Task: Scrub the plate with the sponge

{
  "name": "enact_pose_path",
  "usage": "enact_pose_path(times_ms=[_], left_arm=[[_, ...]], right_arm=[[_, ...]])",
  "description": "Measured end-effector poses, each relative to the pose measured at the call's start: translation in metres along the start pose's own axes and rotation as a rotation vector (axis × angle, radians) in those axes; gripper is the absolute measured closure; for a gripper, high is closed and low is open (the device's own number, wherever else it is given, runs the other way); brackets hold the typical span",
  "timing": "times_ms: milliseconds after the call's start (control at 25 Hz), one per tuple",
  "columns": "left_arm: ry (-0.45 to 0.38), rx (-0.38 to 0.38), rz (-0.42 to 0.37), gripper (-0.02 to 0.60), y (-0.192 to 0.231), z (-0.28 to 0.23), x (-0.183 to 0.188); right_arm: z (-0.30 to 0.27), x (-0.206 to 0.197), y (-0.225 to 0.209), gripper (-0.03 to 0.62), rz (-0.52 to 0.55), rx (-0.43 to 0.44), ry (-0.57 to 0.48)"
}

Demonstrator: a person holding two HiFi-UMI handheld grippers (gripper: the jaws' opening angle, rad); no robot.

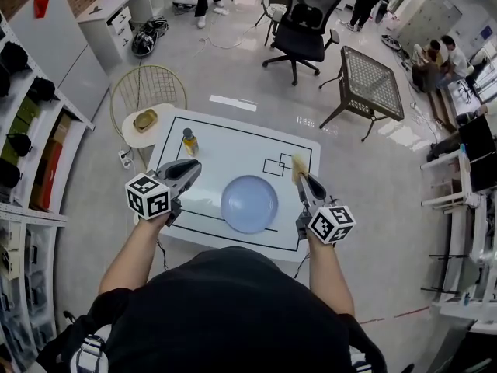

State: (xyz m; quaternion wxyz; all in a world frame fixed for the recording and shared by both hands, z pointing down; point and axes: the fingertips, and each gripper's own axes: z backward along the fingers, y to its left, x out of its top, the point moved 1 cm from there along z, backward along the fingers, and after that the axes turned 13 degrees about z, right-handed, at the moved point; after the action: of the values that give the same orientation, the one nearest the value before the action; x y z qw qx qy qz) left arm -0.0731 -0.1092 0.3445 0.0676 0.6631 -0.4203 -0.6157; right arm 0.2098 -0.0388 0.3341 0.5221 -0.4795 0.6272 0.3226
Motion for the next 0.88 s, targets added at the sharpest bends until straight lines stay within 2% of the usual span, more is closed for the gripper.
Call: enact_pose_path(times_ms=[880], left_arm=[[0.070,0.083,0.095,0.534,0.054,-0.031,-0.044]], right_arm=[[-0.045,-0.071,-0.017,0.568,0.010,0.075,0.159]])
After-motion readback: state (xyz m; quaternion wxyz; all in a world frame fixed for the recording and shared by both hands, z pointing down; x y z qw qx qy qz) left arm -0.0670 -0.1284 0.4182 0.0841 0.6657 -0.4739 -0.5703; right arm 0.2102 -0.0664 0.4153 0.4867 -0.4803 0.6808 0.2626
